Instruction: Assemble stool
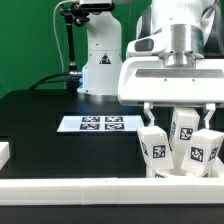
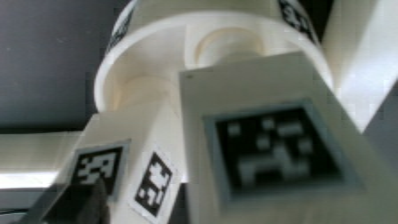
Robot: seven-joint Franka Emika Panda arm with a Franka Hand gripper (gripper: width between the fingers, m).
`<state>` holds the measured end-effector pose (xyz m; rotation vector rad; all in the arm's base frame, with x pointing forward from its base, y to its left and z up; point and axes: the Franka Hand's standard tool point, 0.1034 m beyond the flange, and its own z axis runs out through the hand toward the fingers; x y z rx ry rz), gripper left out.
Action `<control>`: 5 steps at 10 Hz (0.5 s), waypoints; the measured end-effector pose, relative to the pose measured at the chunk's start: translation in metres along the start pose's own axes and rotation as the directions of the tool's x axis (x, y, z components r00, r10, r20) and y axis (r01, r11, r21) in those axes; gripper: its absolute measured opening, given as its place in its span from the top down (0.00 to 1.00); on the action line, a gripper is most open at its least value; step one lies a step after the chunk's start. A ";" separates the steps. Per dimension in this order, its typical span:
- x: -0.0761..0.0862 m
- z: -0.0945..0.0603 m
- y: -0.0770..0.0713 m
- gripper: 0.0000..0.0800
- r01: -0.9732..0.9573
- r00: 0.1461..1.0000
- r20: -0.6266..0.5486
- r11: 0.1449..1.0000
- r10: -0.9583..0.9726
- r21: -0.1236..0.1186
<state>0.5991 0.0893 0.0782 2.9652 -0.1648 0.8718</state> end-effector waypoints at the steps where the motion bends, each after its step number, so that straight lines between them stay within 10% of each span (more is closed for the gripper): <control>1: 0.003 -0.004 -0.001 0.20 -0.005 1.000 0.004 1.000 0.005 0.004; 5: 0.014 -0.020 -0.007 0.19 -0.032 0.999 0.040 0.999 0.031 0.022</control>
Offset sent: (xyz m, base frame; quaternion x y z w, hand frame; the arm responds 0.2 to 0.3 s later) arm -0.0058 0.0007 0.0215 0.0053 -0.0640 0.0105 0.9979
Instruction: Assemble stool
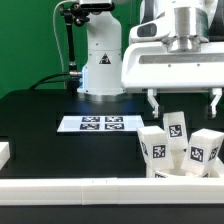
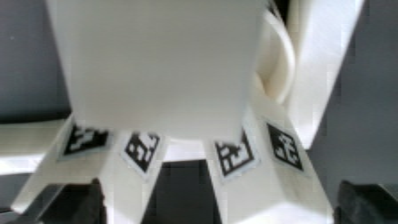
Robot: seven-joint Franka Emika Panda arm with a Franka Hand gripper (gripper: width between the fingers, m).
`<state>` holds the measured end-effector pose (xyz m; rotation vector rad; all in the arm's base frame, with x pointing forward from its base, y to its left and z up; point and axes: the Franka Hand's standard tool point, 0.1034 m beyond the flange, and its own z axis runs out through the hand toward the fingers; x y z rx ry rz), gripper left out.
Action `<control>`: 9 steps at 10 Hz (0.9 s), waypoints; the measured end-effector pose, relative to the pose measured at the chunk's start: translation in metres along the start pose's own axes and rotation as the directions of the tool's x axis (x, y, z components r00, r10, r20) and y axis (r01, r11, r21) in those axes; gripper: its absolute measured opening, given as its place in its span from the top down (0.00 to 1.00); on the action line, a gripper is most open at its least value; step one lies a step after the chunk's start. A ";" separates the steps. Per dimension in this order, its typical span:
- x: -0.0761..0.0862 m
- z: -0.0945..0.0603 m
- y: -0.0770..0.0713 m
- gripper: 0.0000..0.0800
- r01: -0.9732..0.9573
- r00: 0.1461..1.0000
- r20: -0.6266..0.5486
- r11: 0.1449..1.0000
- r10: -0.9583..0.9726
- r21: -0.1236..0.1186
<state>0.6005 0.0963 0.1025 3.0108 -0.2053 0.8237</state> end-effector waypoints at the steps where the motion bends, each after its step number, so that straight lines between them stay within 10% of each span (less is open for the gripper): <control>1: 0.001 -0.001 -0.002 0.19 0.001 1.000 -0.001 1.000 -0.001 0.002; 9: 0.001 -0.015 0.023 0.19 0.007 0.999 0.051 1.000 -0.006 -0.003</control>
Offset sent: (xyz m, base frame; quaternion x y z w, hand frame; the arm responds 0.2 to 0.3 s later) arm 0.0000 0.0000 0.0000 0.0000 0.0000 0.0000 1.0000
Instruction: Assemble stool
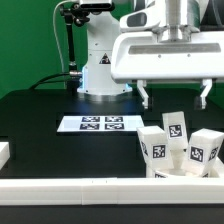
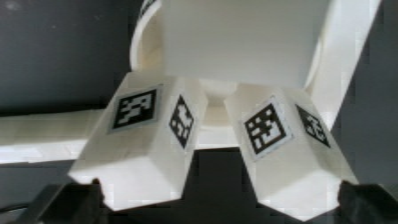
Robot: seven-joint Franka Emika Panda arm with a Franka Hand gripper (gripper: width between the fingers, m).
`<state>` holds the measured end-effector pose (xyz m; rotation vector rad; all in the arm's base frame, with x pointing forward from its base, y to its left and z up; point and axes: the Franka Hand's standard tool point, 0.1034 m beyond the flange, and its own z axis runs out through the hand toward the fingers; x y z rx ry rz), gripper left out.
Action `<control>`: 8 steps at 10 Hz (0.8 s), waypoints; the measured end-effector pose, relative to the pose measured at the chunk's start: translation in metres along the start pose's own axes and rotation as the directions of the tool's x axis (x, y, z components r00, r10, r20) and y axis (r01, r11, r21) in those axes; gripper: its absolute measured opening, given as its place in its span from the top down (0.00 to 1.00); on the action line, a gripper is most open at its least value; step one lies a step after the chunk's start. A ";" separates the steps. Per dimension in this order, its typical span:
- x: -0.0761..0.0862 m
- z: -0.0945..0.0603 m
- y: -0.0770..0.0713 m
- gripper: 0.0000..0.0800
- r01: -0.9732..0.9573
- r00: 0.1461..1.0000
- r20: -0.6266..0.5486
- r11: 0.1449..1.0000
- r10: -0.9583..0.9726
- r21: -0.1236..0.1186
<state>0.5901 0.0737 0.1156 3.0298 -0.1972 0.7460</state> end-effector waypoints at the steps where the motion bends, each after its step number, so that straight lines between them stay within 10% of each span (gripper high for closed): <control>1: -0.001 0.001 0.001 0.19 0.000 1.000 0.002 1.000 0.000 -0.001; 8: -0.014 0.004 -0.005 0.19 0.054 0.958 0.280 0.998 -0.058 0.022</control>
Offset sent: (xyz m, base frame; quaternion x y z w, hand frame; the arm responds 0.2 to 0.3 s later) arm 0.0000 0.0000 0.0000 0.0000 -0.1938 0.0000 0.9810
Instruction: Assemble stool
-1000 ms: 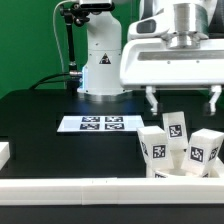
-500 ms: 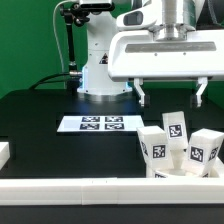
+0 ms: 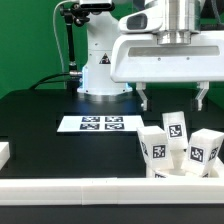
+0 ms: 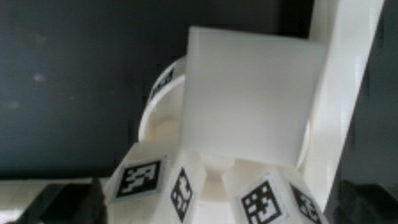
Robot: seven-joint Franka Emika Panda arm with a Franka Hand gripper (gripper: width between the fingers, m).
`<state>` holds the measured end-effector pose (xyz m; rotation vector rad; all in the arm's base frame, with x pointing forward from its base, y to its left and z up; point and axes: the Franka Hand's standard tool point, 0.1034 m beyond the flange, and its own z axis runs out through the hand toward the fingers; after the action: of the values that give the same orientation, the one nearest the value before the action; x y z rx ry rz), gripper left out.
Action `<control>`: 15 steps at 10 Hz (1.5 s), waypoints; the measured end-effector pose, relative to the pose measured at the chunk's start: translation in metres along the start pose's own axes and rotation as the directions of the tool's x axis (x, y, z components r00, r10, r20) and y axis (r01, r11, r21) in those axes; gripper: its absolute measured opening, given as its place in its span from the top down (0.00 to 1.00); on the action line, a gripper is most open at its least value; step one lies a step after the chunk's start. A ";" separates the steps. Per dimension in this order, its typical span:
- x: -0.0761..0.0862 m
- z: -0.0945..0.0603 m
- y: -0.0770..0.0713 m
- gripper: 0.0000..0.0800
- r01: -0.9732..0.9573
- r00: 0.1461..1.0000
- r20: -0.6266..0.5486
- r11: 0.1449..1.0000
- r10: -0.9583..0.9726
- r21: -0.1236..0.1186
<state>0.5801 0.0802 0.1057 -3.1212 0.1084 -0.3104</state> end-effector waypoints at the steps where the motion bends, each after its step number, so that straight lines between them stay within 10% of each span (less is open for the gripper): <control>1: 0.000 0.001 0.000 0.19 0.000 1.000 -0.005 1.000 0.000 -0.001; 14: -0.020 0.019 -0.017 0.21 0.018 1.000 0.000 1.000 -0.018 0.004; 15: -0.020 0.019 -0.016 0.42 0.017 1.000 0.000 1.000 -0.017 0.004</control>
Offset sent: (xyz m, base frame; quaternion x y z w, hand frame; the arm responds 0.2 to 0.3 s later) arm -0.0228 0.0158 -0.0048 0.0514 -0.0228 0.0000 0.9984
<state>0.5659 0.0973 0.0833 -3.1197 0.0809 -0.3108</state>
